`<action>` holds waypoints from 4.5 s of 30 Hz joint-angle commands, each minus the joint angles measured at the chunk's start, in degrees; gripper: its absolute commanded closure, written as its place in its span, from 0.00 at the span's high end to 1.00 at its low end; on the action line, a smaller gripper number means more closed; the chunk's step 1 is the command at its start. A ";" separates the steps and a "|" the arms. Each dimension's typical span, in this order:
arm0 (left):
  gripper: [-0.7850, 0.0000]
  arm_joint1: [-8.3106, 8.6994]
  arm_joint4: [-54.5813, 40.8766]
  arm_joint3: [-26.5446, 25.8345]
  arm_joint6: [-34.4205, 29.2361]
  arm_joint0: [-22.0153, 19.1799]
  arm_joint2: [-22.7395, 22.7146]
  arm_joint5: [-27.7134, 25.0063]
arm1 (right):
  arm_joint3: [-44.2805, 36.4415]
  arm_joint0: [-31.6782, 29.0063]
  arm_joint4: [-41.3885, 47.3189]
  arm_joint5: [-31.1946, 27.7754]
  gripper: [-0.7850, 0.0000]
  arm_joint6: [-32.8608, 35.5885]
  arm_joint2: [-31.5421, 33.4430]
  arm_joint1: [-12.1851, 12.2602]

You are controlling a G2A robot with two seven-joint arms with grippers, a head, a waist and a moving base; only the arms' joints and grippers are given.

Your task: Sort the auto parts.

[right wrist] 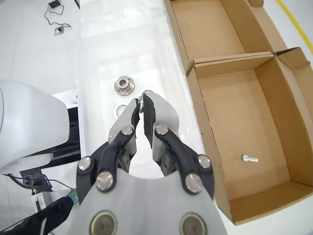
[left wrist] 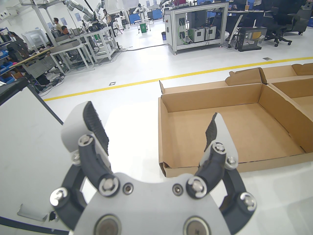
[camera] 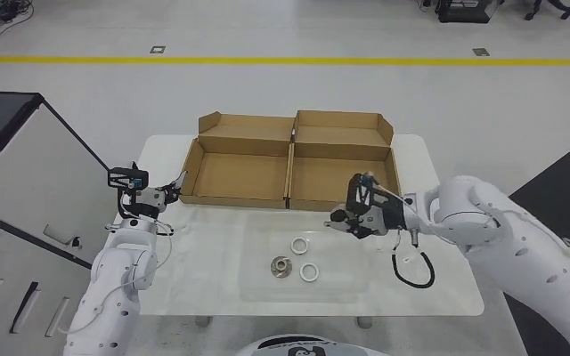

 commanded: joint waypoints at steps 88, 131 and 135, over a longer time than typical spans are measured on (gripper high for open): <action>1.00 0.00 0.00 0.00 0.00 0.00 0.00 0.00 | 1.09 32.93 -15.42 -19.44 0.00 -88.26 -34.49 -8.57; 1.00 0.00 0.00 0.00 0.00 0.00 0.00 0.00 | -8.34 19.73 -7.47 -19.44 0.00 -88.25 -18.78 -12.75; 1.00 0.00 0.00 0.00 0.00 0.00 0.00 0.00 | -7.89 18.27 -9.02 -19.44 0.00 -88.24 -17.56 -13.95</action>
